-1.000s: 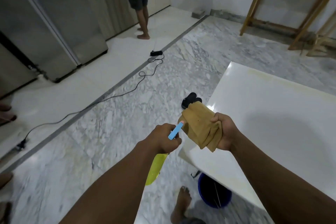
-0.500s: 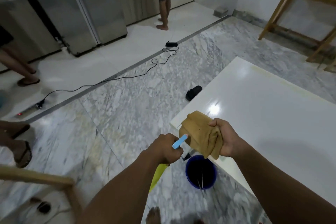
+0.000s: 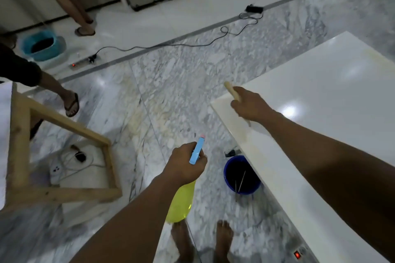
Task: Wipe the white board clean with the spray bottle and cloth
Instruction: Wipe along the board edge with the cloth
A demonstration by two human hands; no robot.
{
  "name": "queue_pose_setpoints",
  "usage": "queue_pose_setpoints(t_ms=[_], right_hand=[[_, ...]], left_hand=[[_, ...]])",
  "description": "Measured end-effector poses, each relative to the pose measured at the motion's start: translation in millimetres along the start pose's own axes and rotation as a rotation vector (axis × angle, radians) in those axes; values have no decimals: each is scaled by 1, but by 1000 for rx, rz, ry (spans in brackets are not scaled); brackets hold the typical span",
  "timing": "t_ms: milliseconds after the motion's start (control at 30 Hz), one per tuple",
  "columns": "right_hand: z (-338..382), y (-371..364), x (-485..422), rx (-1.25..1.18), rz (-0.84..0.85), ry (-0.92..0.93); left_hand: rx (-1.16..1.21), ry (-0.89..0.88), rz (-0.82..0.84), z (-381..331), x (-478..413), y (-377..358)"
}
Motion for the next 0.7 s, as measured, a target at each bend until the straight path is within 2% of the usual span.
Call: queue_pose_setpoints(t_ms=[67,100,200,267,467,700], right_hand=[[-15,-36,-13,184,178,56],[-22,-48,-18,288,192,71],[-25,-58,-37,417,31,254],[-27,-61,-46,453,17,366],[-48,-84,-45,516,-43,429],[-61,-87,-19,593,28,470]], left_hand=[[-2,27,-7,11,2,-4],[-2,35,-10,16,2,-5],[-18,57,-37,26,-3,-5],[-31,73,-55,29,-7,-7],[-106,64,-52,20,-7,-36],[-57,62,-1,3,6,-77]])
Point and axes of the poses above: each hand's wrist, its own x-axis away from the middle knuckle, its own y-axis out of the back of the hand, z = x × y, the point moved 3 cm from there along -x, towards the middle knuckle, and after that the axes turned 9 degrees about y, right-handed, at the moved point
